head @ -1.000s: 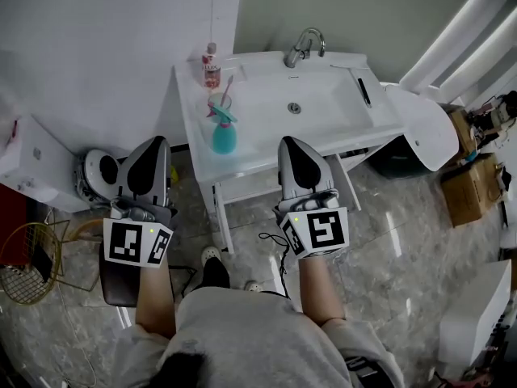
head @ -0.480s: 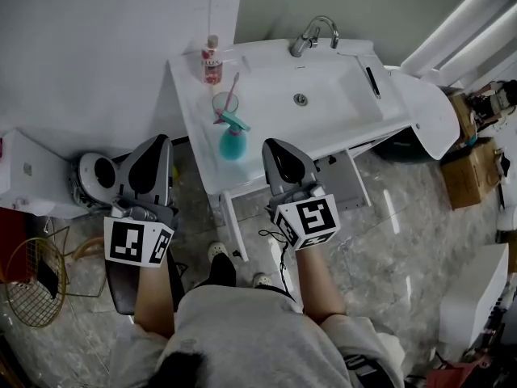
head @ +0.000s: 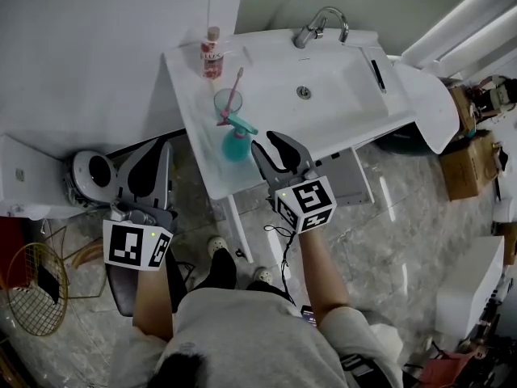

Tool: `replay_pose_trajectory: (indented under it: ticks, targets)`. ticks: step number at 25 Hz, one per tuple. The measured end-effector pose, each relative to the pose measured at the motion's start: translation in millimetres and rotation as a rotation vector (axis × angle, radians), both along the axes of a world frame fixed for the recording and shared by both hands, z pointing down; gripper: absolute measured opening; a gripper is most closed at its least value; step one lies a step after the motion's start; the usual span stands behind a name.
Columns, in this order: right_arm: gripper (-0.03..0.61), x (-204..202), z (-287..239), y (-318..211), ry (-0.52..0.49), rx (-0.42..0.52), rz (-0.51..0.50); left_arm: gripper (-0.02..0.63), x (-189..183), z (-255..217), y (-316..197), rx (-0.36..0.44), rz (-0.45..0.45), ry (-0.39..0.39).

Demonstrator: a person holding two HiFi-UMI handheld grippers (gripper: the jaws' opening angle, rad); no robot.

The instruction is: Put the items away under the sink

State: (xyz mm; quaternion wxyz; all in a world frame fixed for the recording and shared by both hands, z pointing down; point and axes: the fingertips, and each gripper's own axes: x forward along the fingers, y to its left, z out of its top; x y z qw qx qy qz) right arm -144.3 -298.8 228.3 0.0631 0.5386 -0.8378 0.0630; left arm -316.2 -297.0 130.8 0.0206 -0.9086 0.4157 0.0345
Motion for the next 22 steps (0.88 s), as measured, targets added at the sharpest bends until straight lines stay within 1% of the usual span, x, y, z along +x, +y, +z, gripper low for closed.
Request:
replay_pose_trajectory:
  ticks: [2, 10, 18, 20, 22]
  targets:
    - [0.17, -2.5, 7.0, -7.2, 0.012, -0.017, -0.026, -0.002, -1.5, 3.3, -2.6, -0.006, 0.002, -0.001]
    - [0.222, -18.6, 26.4, -35.6, 0.065, -0.061, -0.123, -0.002, -7.3, 13.0, -12.5, -0.025, 0.01, -0.009]
    - [0.222, -29.2, 43.8, -53.9, 0.086, -0.101, -0.163, -0.002, -16.9, 18.0, -18.8, -0.033, 0.005, -0.014]
    - [0.21, -29.8, 45.8, -55.2, 0.096, -0.103, -0.163, -0.002, -19.5, 18.1, -20.4, -0.032, 0.0, -0.015]
    - [0.135, -29.9, 46.4, -55.3, 0.109, -0.094, -0.156, -0.002, -21.6, 18.7, -21.4, -0.033, -0.003, -0.014]
